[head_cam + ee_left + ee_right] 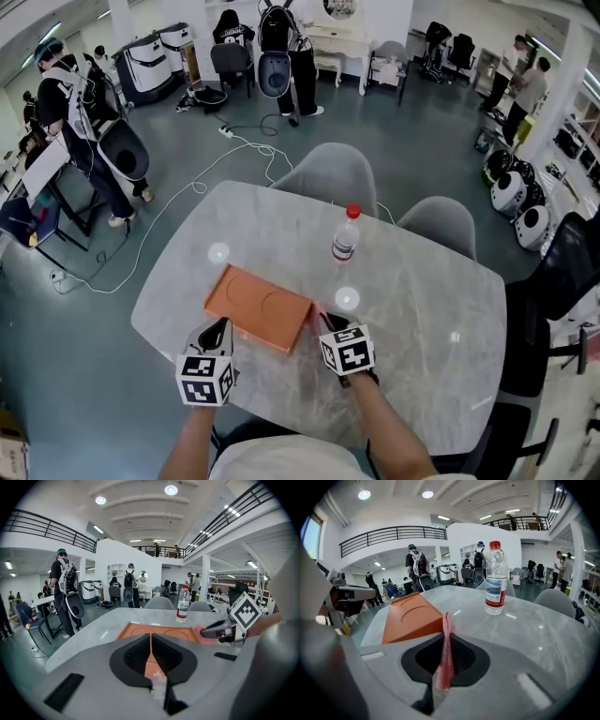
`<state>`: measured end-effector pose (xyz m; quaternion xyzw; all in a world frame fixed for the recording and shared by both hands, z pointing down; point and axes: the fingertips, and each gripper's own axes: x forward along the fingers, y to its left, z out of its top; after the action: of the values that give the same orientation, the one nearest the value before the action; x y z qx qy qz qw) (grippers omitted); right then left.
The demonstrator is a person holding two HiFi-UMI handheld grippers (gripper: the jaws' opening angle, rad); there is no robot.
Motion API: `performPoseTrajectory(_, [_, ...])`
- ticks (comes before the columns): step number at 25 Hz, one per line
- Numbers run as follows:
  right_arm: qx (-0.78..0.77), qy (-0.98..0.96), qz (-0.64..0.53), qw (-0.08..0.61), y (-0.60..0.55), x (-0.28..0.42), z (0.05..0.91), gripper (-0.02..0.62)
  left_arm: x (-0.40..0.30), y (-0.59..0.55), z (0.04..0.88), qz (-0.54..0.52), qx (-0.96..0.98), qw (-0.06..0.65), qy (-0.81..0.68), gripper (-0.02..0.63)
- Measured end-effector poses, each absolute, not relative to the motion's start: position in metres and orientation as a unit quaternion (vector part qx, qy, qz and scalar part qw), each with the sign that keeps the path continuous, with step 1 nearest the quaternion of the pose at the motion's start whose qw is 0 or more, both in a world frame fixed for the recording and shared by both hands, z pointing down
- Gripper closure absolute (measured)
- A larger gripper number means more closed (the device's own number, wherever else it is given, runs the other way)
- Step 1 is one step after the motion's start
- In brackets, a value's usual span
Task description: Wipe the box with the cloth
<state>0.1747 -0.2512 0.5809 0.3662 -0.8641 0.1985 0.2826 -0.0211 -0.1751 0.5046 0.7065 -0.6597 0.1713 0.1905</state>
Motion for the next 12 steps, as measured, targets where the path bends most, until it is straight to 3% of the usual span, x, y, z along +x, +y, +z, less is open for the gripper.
performPoseTrajectory(12, [0.312,-0.879,0.152,0.327,-0.242,0.151,0.583,0.578,-0.036,-0.156,0.504,0.159,0.695,0.197,-0.674,0.591])
